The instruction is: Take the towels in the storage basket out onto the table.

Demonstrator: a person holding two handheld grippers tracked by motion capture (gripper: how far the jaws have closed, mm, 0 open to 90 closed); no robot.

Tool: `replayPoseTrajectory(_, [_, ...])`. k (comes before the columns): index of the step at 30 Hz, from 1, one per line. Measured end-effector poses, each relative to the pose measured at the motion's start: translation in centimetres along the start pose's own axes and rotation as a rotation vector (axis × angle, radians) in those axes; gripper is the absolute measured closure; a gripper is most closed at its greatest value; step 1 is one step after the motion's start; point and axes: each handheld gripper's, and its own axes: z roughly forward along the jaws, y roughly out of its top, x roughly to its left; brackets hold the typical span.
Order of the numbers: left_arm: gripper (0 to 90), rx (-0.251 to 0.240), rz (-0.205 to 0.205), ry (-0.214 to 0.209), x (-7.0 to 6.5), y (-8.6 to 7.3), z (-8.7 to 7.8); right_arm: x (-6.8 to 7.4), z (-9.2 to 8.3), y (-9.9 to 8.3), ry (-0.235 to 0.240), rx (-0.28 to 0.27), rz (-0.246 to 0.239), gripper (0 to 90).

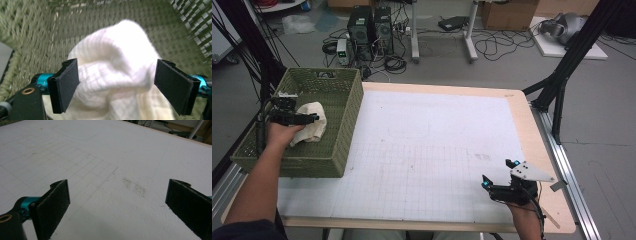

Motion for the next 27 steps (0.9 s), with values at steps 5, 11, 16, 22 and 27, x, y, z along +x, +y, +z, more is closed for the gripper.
replayPoseTrajectory(5, [20.6,0.122,-0.007,-0.024,-0.2,-0.7,1.3,0.0,0.0,0.0,0.001,0.001,0.003,4.8])
replayPoseTrajectory(11, [22.7,0.220,0.030,-0.012,-0.4,-0.9,2.4,-0.1,0.0,-0.2,0.004,0.002,0.004,4.8])
replayPoseTrajectory(16, [45.7,0.245,0.049,-0.003,-0.3,-0.7,2.4,-0.1,0.1,-0.3,0.005,0.009,0.008,4.8])
replayPoseTrajectory(22, [68.9,0.210,0.024,-0.006,-0.2,-0.4,1.2,-0.1,0.0,-0.3,0.006,0.015,0.007,4.8])
replayPoseTrajectory(27, [70.6,0.094,-0.036,-0.026,0.3,0.0,-0.3,-0.1,-0.2,-0.2,0.004,0.009,0.006,4.8])
